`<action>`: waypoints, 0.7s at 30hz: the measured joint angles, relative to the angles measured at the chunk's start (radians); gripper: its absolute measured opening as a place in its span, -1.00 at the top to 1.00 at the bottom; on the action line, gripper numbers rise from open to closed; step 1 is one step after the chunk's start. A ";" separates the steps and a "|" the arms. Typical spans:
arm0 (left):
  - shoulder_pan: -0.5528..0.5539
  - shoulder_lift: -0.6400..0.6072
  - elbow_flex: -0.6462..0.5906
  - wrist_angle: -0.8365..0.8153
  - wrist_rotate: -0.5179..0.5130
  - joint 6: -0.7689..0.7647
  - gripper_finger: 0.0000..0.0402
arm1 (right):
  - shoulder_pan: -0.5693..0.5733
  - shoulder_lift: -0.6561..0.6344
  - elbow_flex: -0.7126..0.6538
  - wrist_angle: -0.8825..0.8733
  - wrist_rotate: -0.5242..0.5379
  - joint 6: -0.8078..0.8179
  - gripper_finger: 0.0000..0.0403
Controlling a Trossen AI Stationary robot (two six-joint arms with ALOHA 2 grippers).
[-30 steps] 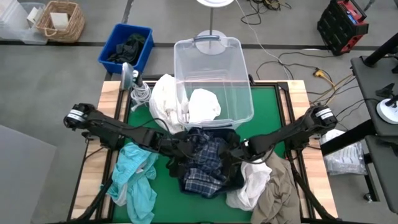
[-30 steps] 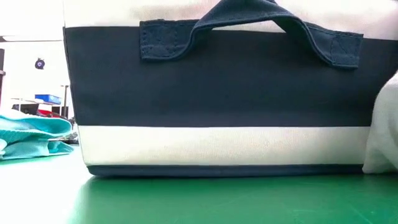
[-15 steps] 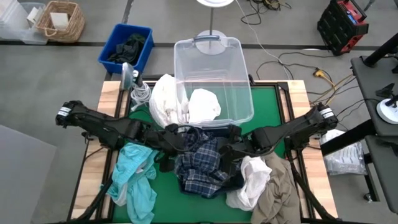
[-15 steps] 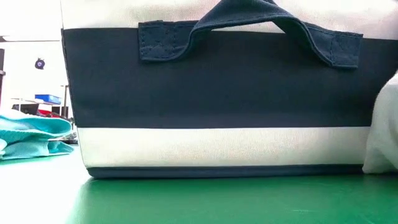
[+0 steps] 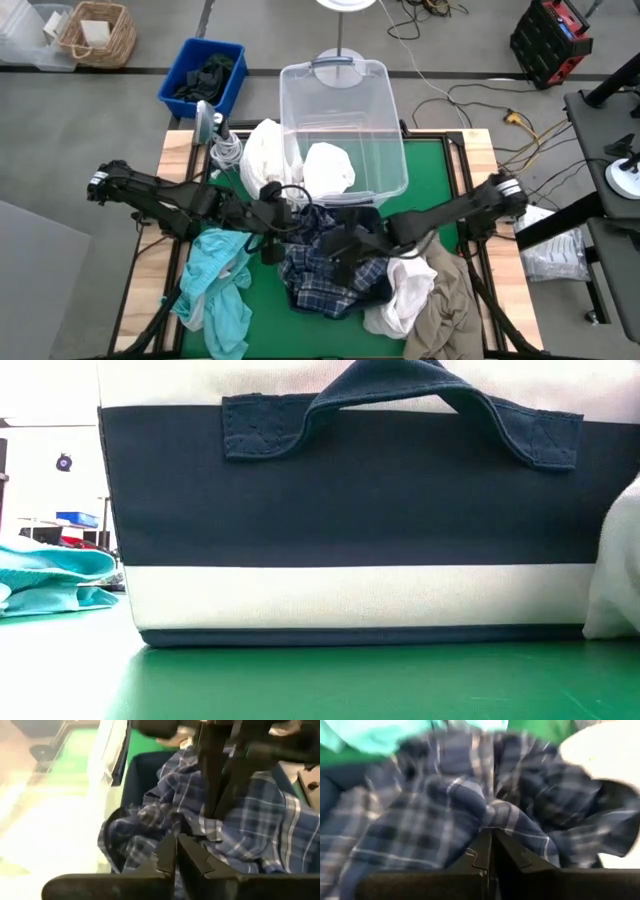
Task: Sort clothes
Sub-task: Put the patterned shirt into the blue laundry organizer
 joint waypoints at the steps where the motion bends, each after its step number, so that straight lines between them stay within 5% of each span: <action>1: -0.001 0.000 0.001 -0.013 0.000 0.000 1.00 | -0.002 0.021 -0.002 -0.001 0.000 -0.006 0.94; 9: -0.036 0.001 -0.010 -0.125 0.008 -0.024 1.00 | -0.007 0.161 -0.108 0.152 0.004 -0.050 0.94; 16: -0.079 -0.004 -0.016 -0.133 0.008 -0.072 1.00 | -0.051 0.171 -0.214 0.240 -0.077 0.104 0.94; 21: -0.092 -0.004 -0.017 -0.157 0.008 -0.114 1.00 | -0.073 0.163 -0.235 0.134 -0.021 0.249 0.94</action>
